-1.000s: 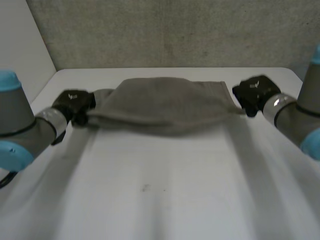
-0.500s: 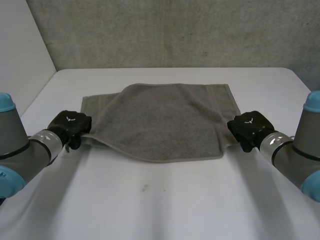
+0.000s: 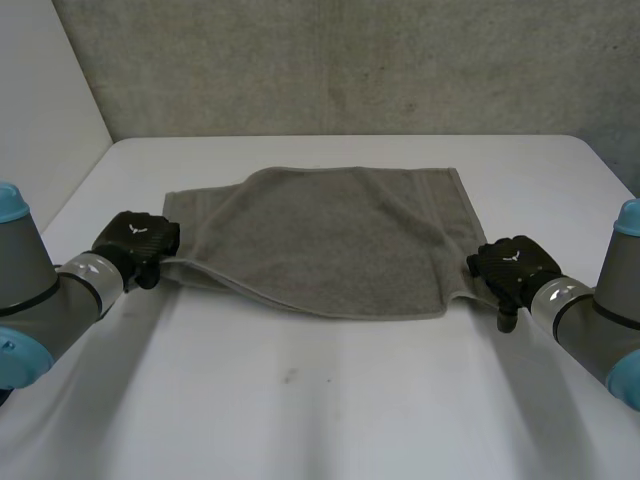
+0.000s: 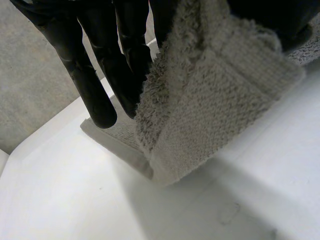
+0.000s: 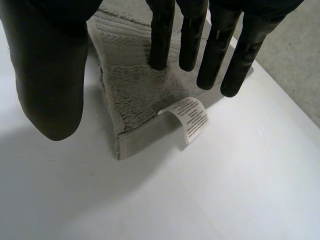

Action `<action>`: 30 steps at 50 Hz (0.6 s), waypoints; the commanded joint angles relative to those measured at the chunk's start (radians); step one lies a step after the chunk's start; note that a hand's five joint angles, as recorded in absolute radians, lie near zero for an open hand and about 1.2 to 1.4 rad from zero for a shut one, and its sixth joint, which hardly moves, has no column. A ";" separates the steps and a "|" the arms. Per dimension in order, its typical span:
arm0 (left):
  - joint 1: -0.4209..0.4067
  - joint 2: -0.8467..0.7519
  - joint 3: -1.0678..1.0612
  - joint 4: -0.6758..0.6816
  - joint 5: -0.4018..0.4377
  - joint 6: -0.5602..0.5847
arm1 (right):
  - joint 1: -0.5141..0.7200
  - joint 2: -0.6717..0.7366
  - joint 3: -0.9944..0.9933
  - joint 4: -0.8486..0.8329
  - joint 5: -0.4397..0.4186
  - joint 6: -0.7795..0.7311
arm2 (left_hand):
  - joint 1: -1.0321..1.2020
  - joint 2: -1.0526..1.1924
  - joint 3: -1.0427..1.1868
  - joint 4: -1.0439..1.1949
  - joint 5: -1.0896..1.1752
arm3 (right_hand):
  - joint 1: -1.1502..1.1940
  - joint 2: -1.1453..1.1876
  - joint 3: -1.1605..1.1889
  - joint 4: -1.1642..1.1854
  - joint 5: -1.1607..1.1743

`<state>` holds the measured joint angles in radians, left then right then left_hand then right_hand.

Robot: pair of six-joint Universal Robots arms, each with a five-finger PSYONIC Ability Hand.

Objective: Fold the towel.

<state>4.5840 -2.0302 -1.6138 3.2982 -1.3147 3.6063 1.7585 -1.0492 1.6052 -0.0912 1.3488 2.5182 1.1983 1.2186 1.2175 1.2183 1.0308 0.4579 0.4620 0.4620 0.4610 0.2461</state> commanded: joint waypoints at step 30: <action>0.001 0.007 0.002 0.000 -0.001 -0.001 | 0.072 0.135 -0.111 -0.171 0.202 0.404 | 0.198 0.178 0.179 0.178 0.191 | 0.938 0.934 0.934 0.935 0.976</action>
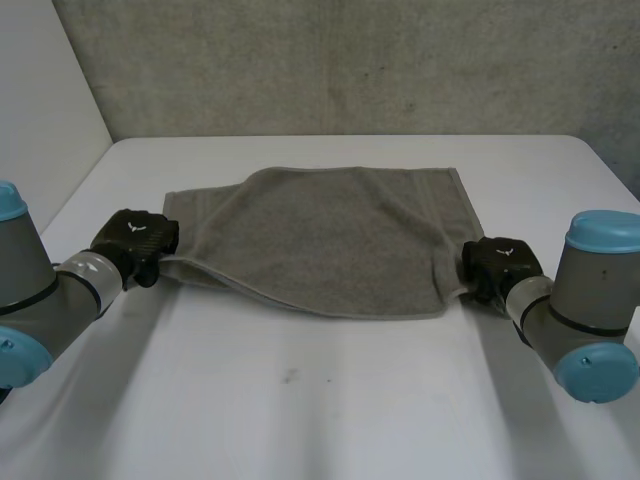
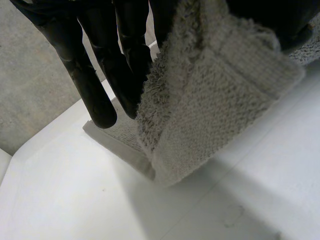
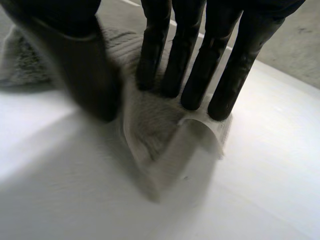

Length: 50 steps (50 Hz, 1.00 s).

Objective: Fold the towel.

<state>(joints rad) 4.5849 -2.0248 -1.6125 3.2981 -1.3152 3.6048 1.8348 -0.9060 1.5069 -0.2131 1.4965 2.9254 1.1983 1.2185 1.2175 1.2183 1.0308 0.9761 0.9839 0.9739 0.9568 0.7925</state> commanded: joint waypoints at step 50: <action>-0.027 0.080 0.024 -0.163 -0.002 0.135 | -0.195 -0.267 -0.144 0.538 -0.104 -0.704 | 0.198 0.178 0.179 0.178 0.191 | 0.420 0.412 0.422 0.439 0.429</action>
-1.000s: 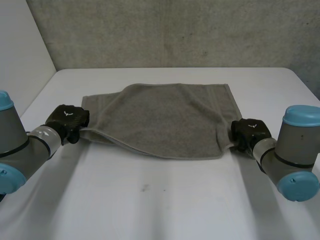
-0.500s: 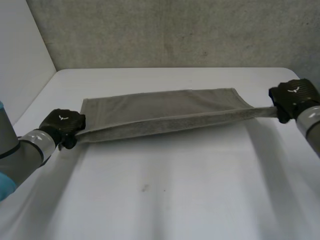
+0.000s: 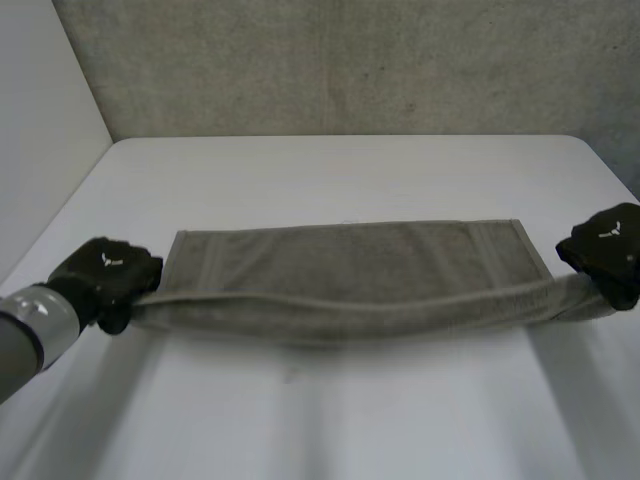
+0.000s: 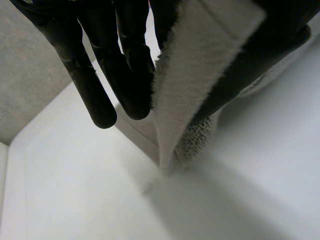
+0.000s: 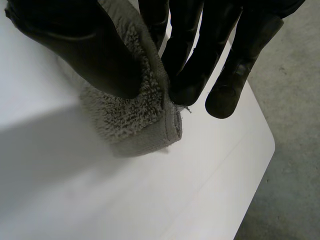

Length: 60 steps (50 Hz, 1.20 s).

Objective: Fold the towel.

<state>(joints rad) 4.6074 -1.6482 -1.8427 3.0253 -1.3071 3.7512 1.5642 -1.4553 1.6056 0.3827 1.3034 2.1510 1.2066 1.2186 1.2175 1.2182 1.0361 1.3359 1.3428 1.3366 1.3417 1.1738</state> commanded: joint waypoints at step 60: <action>-0.151 -0.616 0.787 -0.020 -0.159 -0.278 | 0.165 0.647 -0.783 -0.211 0.192 0.417 | -1.032 -1.044 -1.043 -1.044 -1.036 | -1.161 -1.168 -1.162 -1.167 -1.174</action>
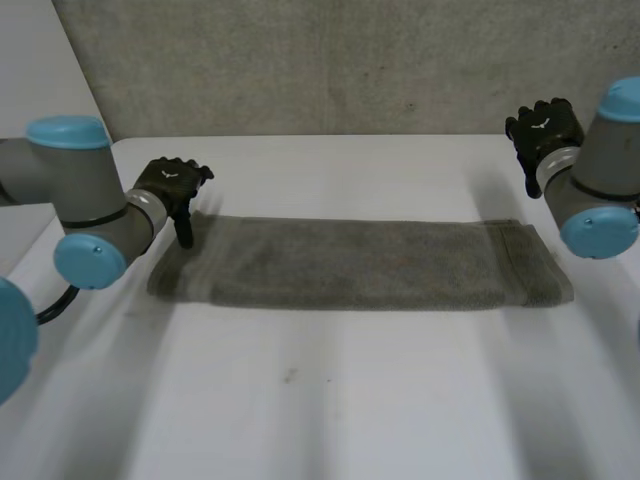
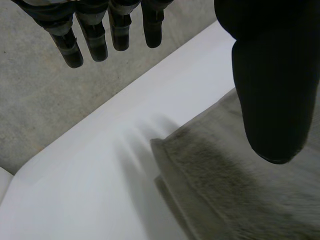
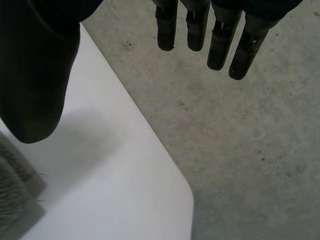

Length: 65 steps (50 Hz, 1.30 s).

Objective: Fold the towel.

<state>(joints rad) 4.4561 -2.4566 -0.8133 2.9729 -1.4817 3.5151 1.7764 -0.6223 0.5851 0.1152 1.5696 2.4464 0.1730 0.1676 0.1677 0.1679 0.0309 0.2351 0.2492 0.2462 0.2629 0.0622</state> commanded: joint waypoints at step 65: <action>0.019 0.562 -0.908 0.370 0.080 -0.156 | -0.476 -0.318 0.604 -0.006 -0.250 -0.078 | 0.002 0.007 0.007 0.007 -0.031 | 1.161 1.147 1.150 1.133 1.160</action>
<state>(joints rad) 4.4712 -1.8968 -1.7200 3.3425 -1.4017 3.3597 1.3165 -0.9248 1.2955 0.0129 1.2844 2.4137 0.1729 0.1647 0.1673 0.1667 0.0306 1.3185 1.3169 1.3356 1.3413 1.1586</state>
